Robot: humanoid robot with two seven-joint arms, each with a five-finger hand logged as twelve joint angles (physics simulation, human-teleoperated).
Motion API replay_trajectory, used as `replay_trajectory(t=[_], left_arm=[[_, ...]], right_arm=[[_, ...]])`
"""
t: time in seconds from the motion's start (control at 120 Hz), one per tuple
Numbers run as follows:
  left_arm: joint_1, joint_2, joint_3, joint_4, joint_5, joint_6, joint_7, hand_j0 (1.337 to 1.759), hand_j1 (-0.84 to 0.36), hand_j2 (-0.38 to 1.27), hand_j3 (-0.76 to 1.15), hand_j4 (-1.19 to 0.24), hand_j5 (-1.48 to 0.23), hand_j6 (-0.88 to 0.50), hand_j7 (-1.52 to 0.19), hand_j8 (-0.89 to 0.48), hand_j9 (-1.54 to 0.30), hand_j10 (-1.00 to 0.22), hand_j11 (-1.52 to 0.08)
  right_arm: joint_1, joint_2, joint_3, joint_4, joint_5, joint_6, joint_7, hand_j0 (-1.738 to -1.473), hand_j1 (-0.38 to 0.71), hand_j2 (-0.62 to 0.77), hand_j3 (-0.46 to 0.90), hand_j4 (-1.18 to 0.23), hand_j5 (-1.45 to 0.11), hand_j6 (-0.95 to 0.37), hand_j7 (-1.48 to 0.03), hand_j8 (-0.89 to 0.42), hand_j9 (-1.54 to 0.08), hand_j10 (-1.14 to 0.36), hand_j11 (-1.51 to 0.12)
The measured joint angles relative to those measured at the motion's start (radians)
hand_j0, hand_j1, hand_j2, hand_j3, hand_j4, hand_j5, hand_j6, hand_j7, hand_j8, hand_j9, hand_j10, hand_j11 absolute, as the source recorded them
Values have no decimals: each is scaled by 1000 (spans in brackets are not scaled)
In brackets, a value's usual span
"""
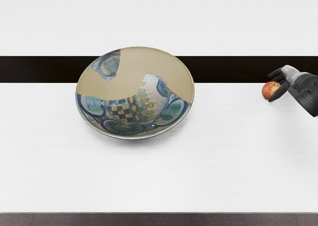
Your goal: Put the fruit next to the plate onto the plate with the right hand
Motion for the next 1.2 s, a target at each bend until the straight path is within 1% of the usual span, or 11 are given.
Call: replay_trajectory(t=[0.292, 0.483, 0.583, 0.592, 0.667, 0.717, 0.725, 0.733, 0.8, 0.967, 1.2], left_arm=[[0, 0, 0, 0, 0, 0, 0, 1658, 60, 48, 0, -241, -313, -241, -313, -241, -313, -241, -313], [0, 0, 0, 0, 0, 0, 0, 1658, 60, 48, 0, -241, -313, -242, -313, -242, -313, -241, -313], [0, 0, 0, 0, 0, 0, 0, 1658, 60, 48, 0, -241, -313, -242, -313, -242, -313, -241, -313], [0, 0, 0, 0, 0, 0, 0, 1658, 60, 48, 0, -241, -313, -242, -313, -242, -313, -241, -313], [0, 0, 0, 0, 0, 0, 0, 1658, 60, 48, 0, -241, -313, -242, -313, -242, -313, -241, -313], [0, 0, 0, 0, 0, 0, 0, 1658, 60, 48, 0, -241, -313, -241, -313, -242, -313, -241, -313], [0, 0, 0, 0, 0, 0, 0, 1658, 60, 48, 0, -241, -313, -241, -313, -242, -313, -241, -313], [0, 0, 0, 0, 0, 0, 0, 1658, 60, 48, 0, -241, -313, -241, -313, -241, -313, -241, -313], [0, 0, 0, 0, 0, 0, 0, 1658, 60, 49, 0, -241, -313, -241, -313, -241, -313, -241, -313], [0, 0, 0, 0, 0, 0, 0, 1658, 60, 49, 0, -241, -313, -241, -313, -241, -313, -241, -313], [0, 0, 0, 0, 0, 0, 0, 1658, 60, 48, 0, -241, -313, -241, -313, -241, -313, -241, -313]], right_arm=[[-1, 11, -33, -10, -4, -81, 1, -1658, 211, -50, 0, -475, -622, -477, -618, -475, -622, -474, -622], [-1, 46, -69, -26, -22, -128, -1, -1646, 241, -67, -6, -547, -697, -463, -702, -553, -694, -554, -693], [-2, 62, -75, -37, -26, -136, -1, -1644, 273, 30, -1, -546, -756, -425, -768, -539, -769, -605, -766], [-2, 63, -75, -37, -27, -137, -1, -1643, 278, 54, 78, -544, -761, -423, -774, -538, -776, -610, -773], [-1, 67, -77, -40, -26, -138, 0, -1661, 262, 48, 24, -535, -808, -408, -820, -518, -825, -642, -823], [4, 67, -77, -39, -21, -134, 0, -1667, 242, 112, -179, -558, -845, -433, -851, -532, -857, -663, -854], [4, 66, -76, -39, -20, -133, 0, -1660, 244, 92, -36, -565, -850, -435, -856, -533, -862, -666, -860], [5, 66, -76, -39, -18, -132, 0, -1658, 242, 87, -7, -562, -856, -435, -861, -533, -868, -669, -866], [12, 58, -73, -36, -10, -123, 1, -1656, 249, 113, 0, -573, -901, -423, -894, -524, -913, -684, -912], [49, 13, -59, -32, 44, -25, 0, -1648, 216, 62, -1, -556, -979, -417, -952, -512, -983, -718, -984], [91, -76, 78, -14, 206, 320, -2, -1645, 237, 88, 0, -508, -1040, -385, -992, -478, -1037, -738, -1039]])
